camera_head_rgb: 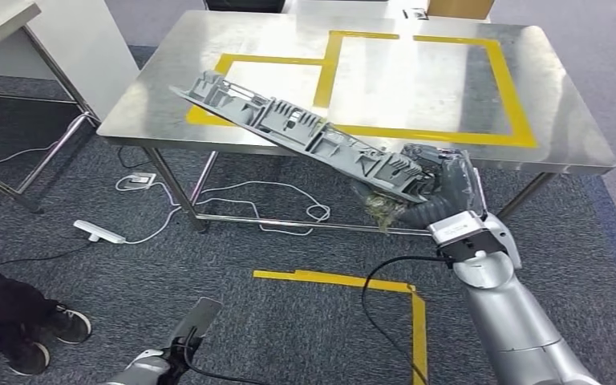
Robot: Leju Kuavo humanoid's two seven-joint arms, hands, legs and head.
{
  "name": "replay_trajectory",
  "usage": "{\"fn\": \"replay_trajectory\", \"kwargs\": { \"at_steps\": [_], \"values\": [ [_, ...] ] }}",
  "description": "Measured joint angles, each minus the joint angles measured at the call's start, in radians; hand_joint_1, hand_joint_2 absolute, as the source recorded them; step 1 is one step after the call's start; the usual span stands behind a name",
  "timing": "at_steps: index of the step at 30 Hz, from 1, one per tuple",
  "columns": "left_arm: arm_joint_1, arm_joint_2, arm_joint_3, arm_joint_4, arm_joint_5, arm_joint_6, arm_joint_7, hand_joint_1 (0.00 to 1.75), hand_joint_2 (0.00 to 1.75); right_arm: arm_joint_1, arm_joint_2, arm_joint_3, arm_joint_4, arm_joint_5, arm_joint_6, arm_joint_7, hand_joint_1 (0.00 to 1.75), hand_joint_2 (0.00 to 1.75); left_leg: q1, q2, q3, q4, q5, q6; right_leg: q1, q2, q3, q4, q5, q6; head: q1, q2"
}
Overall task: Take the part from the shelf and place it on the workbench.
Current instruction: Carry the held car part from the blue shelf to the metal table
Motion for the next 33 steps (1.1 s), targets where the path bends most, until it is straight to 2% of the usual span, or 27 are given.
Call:
{"fn": "replay_trajectory", "kwargs": {
  "at_steps": [1,2,3,4,5,6,7,10,12,13,15,16,17,18,20,21,22,24,26,27,28,30,31,32,33],
  "values": [
    [0.001,-0.001,0.000,0.000,0.000,0.001,0.000,0.00,0.00,0.005,0.000,-0.001,0.000,-0.003,0.000,0.000,1.75,1.75,0.000,-0.001,0.003,0.000,-0.003,0.001,0.000,0.000,-0.027,0.038,-0.001,0.001,0.000,0.000],
    [0.002,-0.001,0.000,0.000,0.000,0.002,0.000,0.00,0.00,0.011,0.000,-0.002,0.000,-0.005,0.000,0.001,1.75,1.75,0.000,-0.002,0.007,0.000,-0.007,0.001,0.000,0.000,-0.035,0.035,0.021,0.000,0.000,0.000],
    [0.002,-0.001,0.000,0.000,0.001,0.003,0.000,0.00,0.00,0.015,0.000,-0.003,0.000,-0.007,0.000,0.001,1.75,1.75,-0.001,-0.004,0.013,0.000,-0.011,0.000,0.000,0.000,-0.022,-0.010,0.062,-0.003,0.000,0.000],
    [0.002,-0.002,0.000,0.000,0.001,0.003,0.000,0.00,0.00,0.017,-0.001,-0.004,0.000,-0.008,0.000,0.001,1.75,1.75,-0.001,-0.005,0.021,0.000,-0.016,-0.002,0.000,0.000,0.006,-0.081,0.110,-0.007,0.000,0.000],
    [0.002,-0.003,0.000,0.000,0.001,0.003,0.000,0.00,0.00,0.017,-0.001,-0.005,0.000,-0.009,0.000,0.001,1.75,1.75,-0.003,-0.006,0.027,0.000,-0.022,-0.005,0.002,0.000,0.039,-0.149,0.145,-0.011,0.000,0.000],
    [0.001,-0.003,0.000,0.000,0.001,0.003,0.001,0.00,0.00,0.016,-0.001,-0.005,0.000,-0.010,0.000,0.000,1.75,1.75,-0.004,-0.006,0.030,0.001,-0.025,-0.009,0.004,0.000,0.067,-0.205,0.164,-0.015,0.000,0.000],
    [0.001,-0.004,0.000,0.000,0.002,0.003,0.001,0.00,0.00,0.016,-0.001,-0.005,0.000,-0.011,0.000,0.000,1.75,1.75,-0.005,-0.006,0.029,0.002,-0.028,-0.013,0.005,0.000,0.083,-0.235,0.167,-0.018,0.000,0.000],
    [0.001,-0.005,0.000,-0.001,0.002,0.003,0.001,0.00,0.00,0.018,-0.001,-0.006,0.000,-0.012,0.000,0.001,1.75,1.75,-0.005,-0.004,0.028,0.003,-0.034,-0.027,0.004,0.003,0.097,-0.256,0.150,-0.027,0.000,0.000],
    [-0.001,-0.005,0.000,-0.002,0.002,0.002,0.000,0.00,0.00,0.019,-0.001,-0.008,-0.001,-0.012,0.000,0.002,1.75,1.75,-0.004,-0.002,0.013,0.042,-0.057,-0.040,-0.002,0.002,0.109,-0.264,0.145,-0.035,-0.002,0.000],
    [-0.001,-0.004,0.000,-0.003,0.003,0.002,0.000,0.00,0.00,0.020,-0.001,-0.008,-0.001,-0.013,0.000,0.001,1.75,1.75,-0.003,-0.001,-0.012,0.091,-0.080,-0.046,-0.004,0.002,0.116,-0.266,0.142,-0.039,-0.003,0.000],
    [0.002,-0.005,0.000,-0.003,0.003,0.002,0.000,0.00,0.00,0.023,0.000,-0.008,-0.002,-0.013,0.000,0.000,1.75,1.75,0.000,0.000,-0.084,0.223,-0.126,-0.054,-0.004,0.001,0.127,-0.267,0.133,-0.045,-0.004,0.000],
    [0.004,-0.005,0.000,-0.003,0.003,0.002,0.000,0.00,0.00,0.027,0.000,-0.008,-0.001,-0.013,0.000,0.000,1.75,1.75,0.001,0.000,-0.113,0.268,-0.130,-0.055,-0.004,0.002,0.134,-0.267,0.127,-0.046,-0.004,0.000],
    [0.006,-0.005,0.000,-0.003,0.004,0.002,0.000,0.00,0.00,0.031,0.000,-0.008,-0.001,-0.013,0.001,0.001,1.75,1.75,0.001,0.000,-0.128,0.281,-0.114,-0.056,-0.003,0.002,0.141,-0.266,0.122,-0.045,-0.004,0.000],
    [0.007,-0.005,0.000,-0.003,0.005,0.003,0.000,0.00,0.00,0.034,0.000,-0.008,-0.001,-0.013,0.001,0.001,1.75,1.75,0.001,0.000,-0.126,0.255,-0.078,-0.054,-0.003,0.003,0.151,-0.266,0.115,-0.044,-0.004,0.000],
    [0.007,-0.004,0.000,-0.003,0.008,0.003,0.000,0.00,0.00,0.035,0.000,-0.008,-0.001,-0.013,0.001,0.001,1.75,1.75,-0.001,0.000,-0.083,0.138,0.012,-0.048,-0.002,0.004,0.172,-0.265,0.101,-0.039,-0.004,0.000],
    [0.006,-0.004,0.000,-0.003,0.009,0.003,0.000,0.00,0.00,0.034,0.000,-0.008,-0.001,-0.013,0.001,0.001,1.75,1.75,-0.003,0.000,-0.059,0.083,0.037,-0.043,0.000,0.005,0.180,-0.265,0.094,-0.035,-0.003,0.000],
    [0.005,-0.004,0.000,-0.003,0.010,0.004,0.000,0.00,0.00,0.033,0.000,-0.008,-0.001,-0.013,0.001,0.001,1.75,1.75,-0.005,-0.001,-0.040,0.043,0.041,-0.037,0.001,0.005,0.184,-0.265,0.089,-0.030,-0.003,0.000],
    [0.004,-0.005,0.000,-0.003,0.011,0.005,0.000,0.00,0.00,0.032,0.000,-0.008,-0.001,-0.013,0.001,0.000,1.75,1.75,-0.007,-0.001,-0.025,0.013,0.021,-0.026,0.003,0.004,0.184,-0.267,0.083,-0.020,-0.003,0.000],
    [0.005,-0.005,0.000,-0.003,0.011,0.007,0.000,0.00,0.00,0.033,0.000,-0.008,-0.001,-0.013,0.001,0.001,1.75,1.75,-0.003,-0.002,-0.016,0.004,0.012,-0.015,0.002,0.002,0.176,-0.259,0.071,-0.009,-0.001,0.000],
    [0.004,-0.006,0.000,-0.003,0.011,0.007,-0.001,0.00,0.00,0.032,0.000,-0.008,-0.002,-0.013,0.001,0.001,1.75,1.75,-0.001,-0.003,-0.011,0.001,0.010,-0.009,0.001,0.001,0.161,-0.233,0.058,-0.004,0.000,0.000],
    [0.004,-0.006,0.000,-0.003,0.011,0.007,-0.001,0.00,0.00,0.032,0.000,-0.008,-0.002,-0.013,0.001,0.000,1.75,1.75,0.001,-0.003,-0.007,-0.001,0.007,-0.004,0.000,0.000,0.132,-0.184,0.038,0.001,0.002,0.000],
    [0.003,-0.007,0.000,-0.004,0.011,0.008,-0.001,0.00,0.00,0.036,0.000,-0.008,-0.001,-0.014,0.002,-0.001,1.75,1.75,0.000,-0.003,-0.003,-0.001,-0.001,0.003,-0.002,0.000,0.045,-0.044,-0.005,0.008,0.005,0.000],
    [0.005,-0.007,0.000,-0.004,0.011,0.008,-0.001,0.00,0.00,0.040,0.000,-0.008,0.000,-0.014,0.002,-0.001,1.75,1.75,0.000,-0.003,0.002,-0.001,-0.007,0.004,-0.003,0.000,0.004,0.012,-0.011,0.011,0.005,0.000],
    [0.008,-0.007,0.000,-0.004,0.011,0.009,-0.001,0.00,0.00,0.046,0.000,-0.008,0.002,-0.014,0.002,0.000,1.75,1.75,0.000,-0.004,0.009,-0.001,-0.014,0.004,-0.003,0.000,-0.022,0.034,0.003,0.012,0.005,0.000],
    [0.010,-0.007,0.000,-0.004,0.011,0.010,-0.001,0.00,0.00,0.050,0.000,-0.008,0.003,-0.014,0.001,0.000,1.75,1.75,0.000,-0.006,0.020,-0.001,-0.022,0.003,-0.003,0.000,-0.028,0.015,0.039,0.011,0.005,0.000]
  ]
}}
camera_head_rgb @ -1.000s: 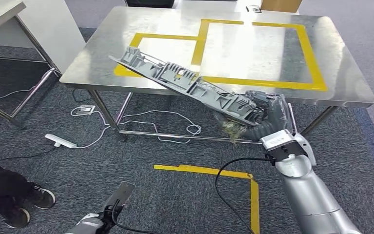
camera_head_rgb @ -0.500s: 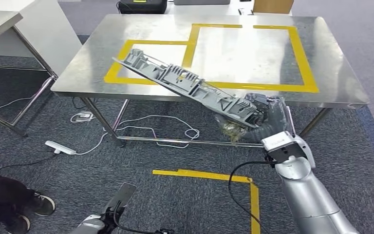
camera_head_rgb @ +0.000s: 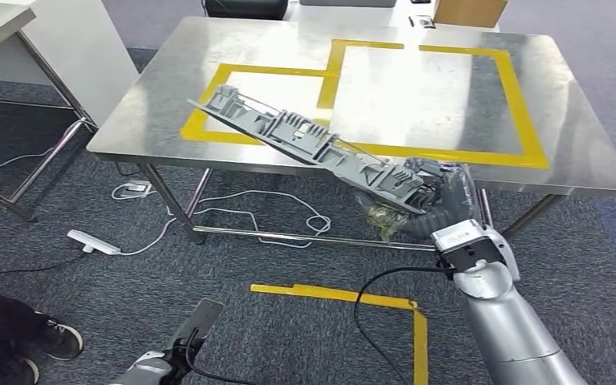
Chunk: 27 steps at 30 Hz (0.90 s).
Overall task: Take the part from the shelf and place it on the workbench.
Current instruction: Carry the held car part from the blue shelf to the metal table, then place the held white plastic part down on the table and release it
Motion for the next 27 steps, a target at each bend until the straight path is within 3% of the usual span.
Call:
{"fn": "replay_trajectory", "kwargs": {
  "at_steps": [2,3,4,6,9,10,12,13,14,15,16,18,19,20,24,25,27],
  "values": [
    [0.002,-0.001,0.000,0.000,0.000,0.002,0.000,0.00,0.00,0.004,0.000,0.000,0.002,0.000,0.000,0.000,1.75,1.75,0.000,-0.003,0.025,-0.001,-0.018,-0.005,0.001,0.000,0.039,-0.123,0.097,-0.006,0.000,0.000],
    [0.001,-0.001,0.000,0.000,0.000,0.003,-0.001,0.00,0.00,0.002,0.000,0.000,0.002,-0.001,0.000,0.000,1.75,1.75,-0.001,-0.003,0.035,-0.001,-0.027,-0.009,0.004,-0.001,0.066,-0.183,0.129,-0.010,0.000,0.000],
    [0.000,-0.002,0.000,0.000,0.000,0.004,-0.001,0.00,0.00,0.000,0.000,0.000,0.002,-0.001,0.000,-0.001,1.75,1.75,-0.002,-0.003,0.041,-0.002,-0.033,-0.013,0.006,-0.001,0.090,-0.229,0.140,-0.015,0.001,0.000],
    [-0.002,-0.003,0.000,0.000,0.000,0.004,-0.002,0.00,0.00,-0.004,0.001,0.000,0.003,-0.001,-0.003,-0.006,1.75,1.75,-0.003,-0.003,0.044,-0.003,-0.039,-0.023,0.010,0.000,0.113,-0.259,0.124,-0.024,0.002,0.000],
    [-0.005,-0.004,0.000,-0.001,0.000,0.004,-0.001,0.00,0.00,-0.005,0.001,-0.002,0.000,0.001,-0.015,-0.013,1.75,1.75,-0.003,0.000,0.042,0.015,-0.058,-0.039,0.002,0.001,0.131,-0.274,0.110,-0.039,0.000,0.000],
    [-0.007,-0.004,0.000,-0.001,0.000,0.004,-0.001,0.00,0.00,-0.006,0.002,-0.003,-0.001,0.002,-0.018,-0.015,1.75,1.75,-0.002,0.001,0.026,0.051,-0.076,-0.045,-0.001,0.000,0.139,-0.278,0.107,-0.044,-0.002,0.000],
    [-0.007,-0.004,0.000,-0.001,0.002,0.004,0.000,0.00,0.00,-0.007,0.002,-0.005,-0.003,0.002,-0.022,-0.019,1.75,1.75,0.002,0.003,-0.042,0.175,-0.122,-0.055,-0.002,-0.001,0.153,-0.281,0.097,-0.051,-0.005,0.000],
    [-0.006,-0.004,0.000,-0.001,0.002,0.004,0.000,0.00,0.00,-0.005,0.003,-0.005,-0.003,0.002,-0.022,-0.020,1.75,1.75,0.003,0.003,-0.080,0.234,-0.135,-0.058,-0.002,0.000,0.159,-0.280,0.092,-0.052,-0.004,0.000],
    [-0.004,-0.004,0.000,-0.001,0.004,0.004,0.000,0.00,0.00,-0.003,0.003,-0.005,-0.003,0.002,-0.022,-0.021,1.75,1.75,0.004,0.004,-0.108,0.268,-0.129,-0.060,-0.002,0.001,0.166,-0.280,0.086,-0.052,-0.004,0.000],
    [-0.003,-0.004,0.000,-0.001,0.005,0.004,0.001,0.00,0.00,-0.001,0.003,-0.005,-0.003,0.002,-0.022,-0.020,1.75,1.75,0.005,0.004,-0.122,0.267,-0.101,-0.061,-0.002,0.002,0.174,-0.279,0.079,-0.052,-0.004,0.000],
    [-0.003,-0.004,0.000,-0.001,0.006,0.004,0.001,0.00,0.00,0.000,0.003,-0.005,-0.003,0.002,-0.022,-0.020,1.75,1.75,0.005,0.004,-0.118,0.230,-0.055,-0.060,-0.003,0.003,0.184,-0.278,0.072,-0.050,-0.005,0.000],
    [-0.004,-0.003,0.000,-0.001,0.008,0.005,0.001,0.00,0.00,0.000,0.004,-0.005,-0.003,0.002,-0.023,-0.021,1.75,1.75,0.004,0.005,-0.084,0.116,0.035,-0.055,-0.001,0.005,0.201,-0.276,0.057,-0.044,-0.004,0.000],
    [-0.005,-0.003,0.000,-0.001,0.008,0.005,0.001,0.00,0.00,-0.001,0.005,-0.004,-0.002,0.002,-0.024,-0.021,1.75,1.75,0.002,0.005,-0.066,0.070,0.055,-0.050,0.001,0.005,0.206,-0.276,0.051,-0.039,-0.003,0.000],
    [-0.006,-0.004,0.000,-0.001,0.008,0.006,0.001,0.00,0.00,-0.002,0.005,-0.005,-0.002,0.002,-0.026,-0.022,1.75,1.75,0.000,0.005,-0.054,0.041,0.054,-0.044,0.002,0.006,0.206,-0.275,0.047,-0.034,-0.003,0.000],
    [-0.007,-0.004,-0.001,-0.002,0.006,0.006,0.001,0.00,0.00,-0.004,0.005,-0.006,-0.004,0.003,-0.032,-0.023,1.75,1.75,0.003,0.002,-0.037,0.011,0.027,-0.021,0.002,0.001,0.195,-0.267,0.032,-0.013,0.000,0.000],
    [-0.009,-0.004,-0.001,-0.002,0.006,0.006,0.000,0.00,0.00,-0.005,0.005,-0.006,-0.004,0.003,-0.032,-0.024,1.75,1.75,0.005,0.002,-0.032,0.007,0.025,-0.015,0.002,0.000,0.179,-0.236,0.015,-0.009,0.002,0.000],
    [-0.012,-0.004,-0.002,-0.002,0.005,0.006,0.000,0.00,0.00,-0.004,0.005,-0.006,-0.005,0.003,-0.033,-0.026,1.75,1.75,0.006,0.002,-0.026,0.006,0.016,-0.007,0.001,-0.001,0.109,-0.109,-0.035,-0.003,0.007,0.000]
  ]
}}
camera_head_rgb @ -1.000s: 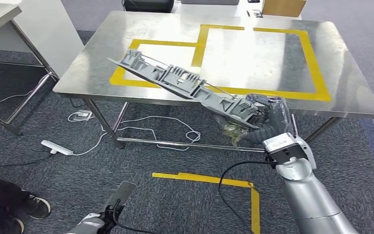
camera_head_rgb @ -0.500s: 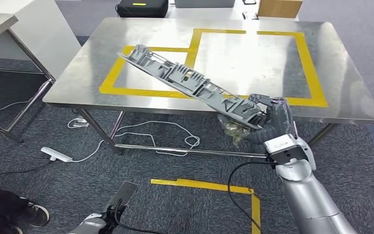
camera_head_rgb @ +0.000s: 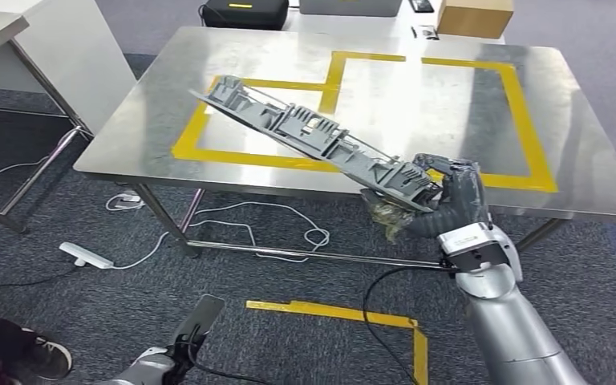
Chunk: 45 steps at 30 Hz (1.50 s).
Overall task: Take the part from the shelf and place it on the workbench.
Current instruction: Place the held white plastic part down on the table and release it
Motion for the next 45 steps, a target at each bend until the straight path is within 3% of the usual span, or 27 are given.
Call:
{"fn": "replay_trajectory", "kwargs": {
  "at_steps": [2,3,4,6,7,9,13,14,16,17,18,19,21,22,23,25,27,29,32,33,34,35,37,39,42,44,45],
  "values": [
    [0.001,0.000,-0.001,0.000,-0.003,0.000,0.000,0.00,0.00,0.006,0.000,0.000,0.000,0.000,-0.001,-0.001,1.75,1.75,-0.001,0.000,0.007,0.000,-0.010,0.003,0.000,0.000,-0.079,0.123,-0.025,0.003,0.001,0.000],
    [0.002,0.000,-0.002,0.000,-0.005,0.000,0.000,0.00,0.00,0.010,0.000,0.000,0.000,0.001,-0.002,0.000,1.75,1.75,-0.002,-0.001,0.015,0.000,-0.015,0.003,0.000,0.000,-0.096,0.135,-0.008,0.002,0.001,0.000],
    [0.002,0.001,-0.002,0.000,-0.006,0.000,0.000,0.00,0.00,0.014,0.000,0.000,0.000,0.001,-0.002,0.000,1.75,1.75,-0.002,-0.002,0.025,0.000,-0.022,0.002,0.000,0.000,-0.091,0.104,0.031,0.000,0.001,0.000],
    [0.002,0.000,-0.004,0.000,-0.006,0.000,0.000,0.00,0.00,0.016,0.000,0.000,0.000,0.002,-0.003,0.000,1.75,1.75,-0.003,-0.004,0.049,-0.001,-0.037,-0.003,0.001,-0.002,-0.040,-0.029,0.124,-0.009,0.001,0.000],
    [0.001,0.000,-0.004,0.000,-0.006,0.000,0.000,0.00,0.00,0.015,0.000,-0.001,0.000,0.001,-0.003,-0.001,1.75,1.75,-0.004,-0.005,0.057,-0.001,-0.044,-0.007,0.004,-0.002,-0.011,-0.089,0.148,-0.013,0.001,0.000],
    [-0.001,0.000,-0.005,0.000,-0.007,0.000,0.000,0.00,0.00,0.013,0.000,-0.001,0.000,0.001,-0.003,-0.002,1.75,1.75,-0.006,-0.004,0.062,-0.003,-0.052,-0.017,0.008,-0.003,0.022,-0.142,0.138,-0.022,0.000,0.000],
    [-0.003,0.000,-0.006,-0.002,-0.008,0.000,0.000,0.00,0.00,0.012,0.000,-0.002,-0.002,0.002,-0.004,0.000,1.75,1.75,-0.006,0.000,0.056,0.025,-0.074,-0.039,0.001,0.000,0.052,-0.169,0.114,-0.044,-0.002,0.000],
    [-0.004,0.000,-0.006,-0.003,-0.008,0.000,0.000,0.00,0.00,0.012,0.000,-0.002,-0.002,0.002,-0.005,-0.001,1.75,1.75,-0.005,0.001,0.033,0.070,-0.091,-0.044,-0.001,0.000,0.062,-0.174,0.109,-0.049,-0.003,0.000],
    [-0.002,0.000,-0.006,-0.003,-0.008,0.001,-0.001,0.00,0.00,0.015,0.000,-0.002,-0.002,0.001,-0.005,-0.002,1.75,1.75,-0.004,0.002,-0.047,0.202,-0.131,-0.051,-0.001,0.000,0.083,-0.176,0.092,-0.055,-0.004,0.000],
    [0.001,0.000,-0.006,-0.003,-0.008,0.001,-0.001,0.00,0.00,0.019,0.000,-0.002,-0.002,0.002,-0.005,-0.002,1.75,1.75,-0.004,0.002,-0.086,0.254,-0.135,-0.053,-0.001,0.002,0.096,-0.176,0.081,-0.055,-0.003,0.000],
    [0.003,0.001,-0.006,-0.003,-0.008,0.001,-0.001,0.00,0.00,0.023,0.000,-0.002,-0.001,0.002,-0.005,-0.002,1.75,1.75,-0.004,0.002,-0.111,0.275,-0.117,-0.054,-0.001,0.003,0.112,-0.176,0.069,-0.054,-0.004,0.000],
    [0.005,0.001,-0.006,-0.003,-0.007,0.002,-0.001,0.00,0.00,0.027,0.000,-0.002,-0.001,0.002,-0.005,-0.002,1.75,1.75,-0.004,0.002,-0.120,0.257,-0.076,-0.052,-0.001,0.004,0.130,-0.176,0.055,-0.053,-0.003,0.000],
    [0.007,0.002,-0.006,-0.003,-0.006,0.002,-0.001,0.00,0.00,0.031,0.000,-0.002,0.000,0.002,-0.005,-0.002,1.75,1.75,-0.006,0.003,-0.102,0.154,0.033,-0.043,-0.001,0.005,0.166,-0.180,0.026,-0.047,-0.003,0.000],
    [0.008,0.002,-0.006,-0.002,-0.006,0.002,-0.001,0.00,0.00,0.031,0.001,-0.002,0.001,0.002,-0.006,-0.003,1.75,1.75,-0.010,0.003,-0.087,0.109,0.069,-0.036,-0.001,0.005,0.182,-0.183,0.014,-0.042,-0.001,0.000],
    [0.008,0.002,-0.006,-0.002,-0.005,0.002,-0.001,0.00,0.00,0.031,0.002,-0.002,0.002,0.002,-0.006,-0.004,1.75,1.75,-0.014,0.004,-0.072,0.076,0.080,-0.028,0.000,0.005,0.196,-0.190,0.005,-0.036,0.000,0.000],
    [0.007,0.002,-0.006,-0.002,-0.004,0.002,-0.001,0.00,0.00,0.028,0.004,-0.002,0.003,0.003,-0.007,-0.005,1.75,1.75,-0.020,0.005,-0.045,0.040,0.051,-0.014,0.001,0.004,0.211,-0.200,0.002,-0.025,0.000,0.000],
    [0.003,0.001,-0.006,-0.002,-0.003,0.002,-0.002,0.00,0.00,0.025,0.005,-0.002,0.003,0.005,-0.007,-0.004,1.75,1.75,-0.014,0.004,-0.017,0.001,0.021,-0.004,0.002,0.002,0.198,-0.177,0.011,-0.015,-0.001,0.000],
    [0.003,0.000,-0.006,-0.002,-0.001,0.001,-0.003,0.00,0.00,0.025,0.005,-0.002,0.004,0.006,-0.008,-0.006,1.75,1.75,-0.007,0.001,0.011,-0.021,0.007,0.004,0.002,0.002,0.141,-0.087,0.007,-0.005,0.002,0.000],
    [0.015,0.000,-0.006,-0.002,0.001,0.000,-0.003,0.00,0.00,0.036,0.004,-0.002,0.010,0.006,-0.008,-0.008,1.75,1.75,-0.004,-0.001,0.054,-0.033,-0.020,0.008,-0.003,0.001,0.018,0.070,-0.061,0.005,0.003,0.000],
    [0.019,-0.001,-0.006,-0.002,0.002,0.000,-0.003,0.00,0.00,0.041,0.004,-0.002,0.013,0.004,-0.008,-0.006,1.75,1.75,-0.003,-0.003,0.070,-0.034,-0.032,0.007,-0.004,0.001,-0.013,0.086,-0.079,0.008,0.003,0.000],
    [0.022,-0.001,-0.006,-0.002,0.002,0.000,-0.003,0.00,0.00,0.042,0.003,-0.003,0.016,0.001,-0.008,-0.005,1.75,1.75,-0.002,-0.004,0.086,-0.035,-0.045,0.005,-0.006,0.001,-0.034,0.075,-0.079,0.010,0.004,0.000],
    [0.023,-0.001,-0.006,-0.002,0.002,0.000,-0.003,0.00,0.00,0.040,0.003,-0.005,0.017,-0.003,-0.007,-0.001,1.75,1.75,0.000,-0.006,0.103,-0.035,-0.058,0.002,-0.007,0.000,-0.045,0.038,-0.052,0.011,0.004,0.000],
    [0.024,-0.002,-0.006,-0.002,0.002,0.000,-0.003,0.00,0.00,0.026,0.000,-0.013,0.018,-0.014,-0.001,0.013,1.75,1.75,0.001,-0.008,0.133,-0.033,-0.084,-0.007,-0.008,-0.008,-0.050,-0.077,0.079,0.011,0.005,0.000],
    [0.024,-0.003,-0.006,-0.002,0.004,0.000,-0.001,0.00,0.00,0.007,-0.003,-0.018,0.016,-0.018,0.010,0.030,1.75,1.75,0.000,-0.008,0.148,-0.034,-0.103,-0.020,-0.005,-0.013,-0.043,-0.147,0.176,-0.002,0.008,0.000],
    [0.015,-0.004,-0.006,-0.002,0.012,0.008,-0.001,0.00,0.00,-0.025,-0.005,-0.021,0.003,-0.014,0.027,0.045,1.75,1.75,0.000,-0.006,0.158,-0.031,-0.114,-0.036,-0.004,-0.008,-0.031,-0.153,0.178,-0.030,0.008,0.000],
    [0.005,-0.007,-0.006,-0.002,0.019,0.021,-0.005,0.00,0.00,-0.035,-0.005,-0.022,-0.007,-0.016,0.036,0.048,1.75,1.75,0.001,-0.003,0.139,0.025,-0.129,-0.046,-0.008,-0.006,-0.014,-0.158,0.167,-0.041,0.006,0.000],
    [0.003,-0.008,-0.006,-0.002,0.022,0.027,-0.006,0.00,0.00,-0.034,-0.006,-0.022,-0.010,-0.018,0.038,0.048,1.75,1.75,0.001,-0.001,0.114,0.079,-0.149,-0.051,-0.009,-0.006,-0.003,-0.161,0.160,-0.044,0.006,0.000]
  ]
}}
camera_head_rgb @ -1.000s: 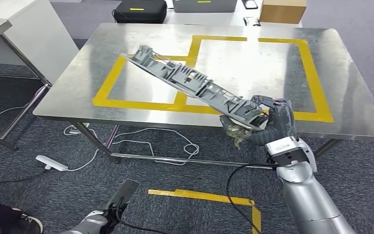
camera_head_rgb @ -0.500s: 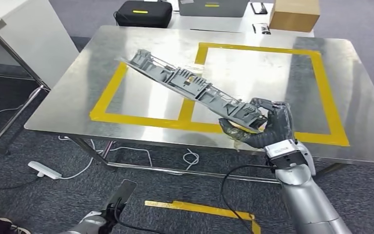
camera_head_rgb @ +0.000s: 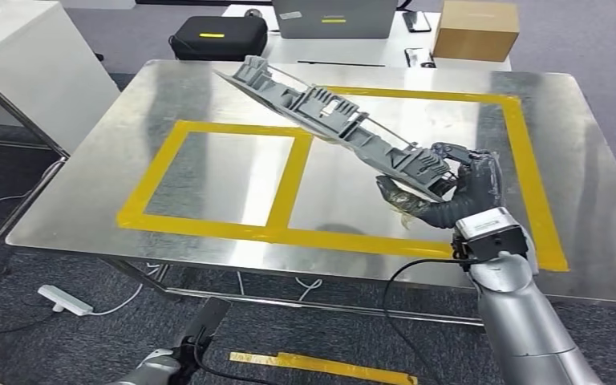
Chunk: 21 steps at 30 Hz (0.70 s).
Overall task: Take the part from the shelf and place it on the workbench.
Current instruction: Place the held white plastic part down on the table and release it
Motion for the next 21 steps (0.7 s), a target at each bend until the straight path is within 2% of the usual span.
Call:
{"fn": "replay_trajectory", "kwargs": {
  "at_steps": [2,3,4,5,7,8,9,12,14,15,17,18,19,20,21],
  "values": [
    [0.002,-0.001,0.000,0.000,0.004,0.004,-0.004,0.00,0.00,0.010,-0.001,0.000,-0.002,-0.001,0.004,0.000,1.75,1.75,0.000,0.002,-0.068,0.120,-0.055,-0.005,0.000,0.002,0.021,-0.002,-0.016,-0.003,-0.001,0.000],
    [0.003,-0.002,0.000,0.000,0.005,0.004,-0.006,0.00,0.00,0.017,-0.002,0.000,-0.002,0.000,0.005,0.001,1.75,1.75,0.000,0.002,-0.097,0.155,-0.068,-0.005,0.000,0.003,0.032,-0.002,-0.025,-0.003,-0.001,0.000],
    [0.004,-0.002,0.000,0.000,0.007,0.002,-0.007,0.00,0.00,0.023,-0.002,0.000,-0.004,0.002,0.006,0.001,1.75,1.75,0.000,0.002,-0.117,0.160,-0.058,-0.003,0.001,0.005,0.042,-0.002,-0.032,-0.003,-0.001,0.000],
    [0.004,-0.002,0.000,0.000,0.009,0.001,-0.008,0.00,0.00,0.027,-0.002,0.001,-0.008,0.003,0.008,0.001,1.75,1.75,0.000,0.002,-0.124,0.132,-0.019,-0.001,0.001,0.007,0.051,-0.002,-0.038,-0.003,0.000,0.000],
    [0.005,-0.001,0.000,0.000,0.014,-0.002,-0.008,0.00,0.00,0.029,-0.002,0.003,-0.018,0.005,0.006,-0.002,1.75,1.75,-0.002,0.002,-0.119,0.023,0.099,0.008,0.001,0.010,0.066,-0.004,-0.048,0.000,0.000,0.000],
    [0.005,0.000,0.001,0.000,0.016,-0.003,-0.007,0.00,0.00,0.028,-0.002,0.004,-0.023,0.008,0.001,-0.005,1.75,1.75,-0.005,0.003,-0.116,-0.027,0.138,0.013,0.001,0.011,0.069,-0.006,-0.051,0.003,0.000,0.000],
    [0.006,0.000,0.001,0.000,0.016,-0.002,-0.006,0.00,0.00,0.029,-0.002,0.005,-0.028,0.017,-0.010,-0.007,1.75,1.75,-0.009,0.004,-0.112,-0.061,0.157,0.018,0.001,0.012,0.070,-0.007,-0.053,0.008,-0.001,0.000],
    [0.004,0.000,0.001,0.000,0.015,0.006,-0.005,0.00,0.00,0.029,-0.003,0.008,-0.041,0.108,-0.101,-0.012,1.75,1.75,-0.012,0.004,-0.105,-0.091,0.153,0.028,0.002,0.010,0.066,-0.011,-0.060,0.026,-0.005,0.000],
    [0.000,0.000,0.000,0.000,0.015,0.007,-0.005,0.00,0.00,0.027,-0.005,0.015,-0.045,0.185,-0.174,-0.015,1.75,1.75,-0.006,0.003,-0.098,-0.098,0.153,0.037,0.002,0.008,0.050,0.021,-0.084,0.034,-0.003,0.000],
    [-0.002,-0.002,0.000,0.000,0.015,0.006,-0.004,0.00,0.00,0.025,-0.006,0.020,-0.046,0.210,-0.200,-0.017,1.75,1.75,-0.004,0.004,-0.094,-0.100,0.152,0.042,0.002,0.007,0.026,0.068,-0.108,0.038,-0.002,0.000],
    [-0.004,-0.003,0.000,0.000,0.015,0.003,-0.002,0.00,0.00,0.024,-0.012,0.030,-0.044,0.243,-0.232,-0.015,1.75,1.75,-0.005,0.004,-0.089,-0.100,0.146,0.049,0.001,0.007,-0.046,0.206,-0.160,0.043,0.000,0.000],
    [-0.003,-0.004,0.000,0.000,0.015,0.003,-0.001,0.00,0.00,0.024,-0.016,0.035,-0.042,0.267,-0.248,-0.009,1.75,1.75,-0.006,0.004,-0.085,-0.100,0.142,0.050,0.001,0.007,-0.079,0.259,-0.171,0.045,-0.001,0.000],
    [-0.002,-0.004,0.000,0.000,0.016,0.002,0.000,0.00,0.00,0.022,-0.022,0.044,-0.038,0.300,-0.265,0.000,1.75,1.75,-0.006,0.004,-0.080,-0.100,0.139,0.050,0.001,0.007,-0.097,0.281,-0.163,0.046,-0.001,0.000],
    [-0.002,-0.004,0.000,0.000,0.016,0.002,0.000,0.00,0.00,0.019,-0.028,0.054,-0.032,0.336,-0.282,0.011,1.75,1.75,-0.006,0.003,-0.074,-0.099,0.134,0.049,0.001,0.006,-0.096,0.262,-0.133,0.045,-0.001,0.000],
    [-0.002,-0.005,0.000,0.000,0.017,0.002,0.001,0.00,0.00,0.014,-0.034,0.066,-0.024,0.369,-0.298,0.020,1.75,1.75,-0.006,0.002,-0.066,-0.099,0.128,0.048,0.001,0.006,-0.077,0.206,-0.088,0.042,-0.001,0.000]
  ]
}}
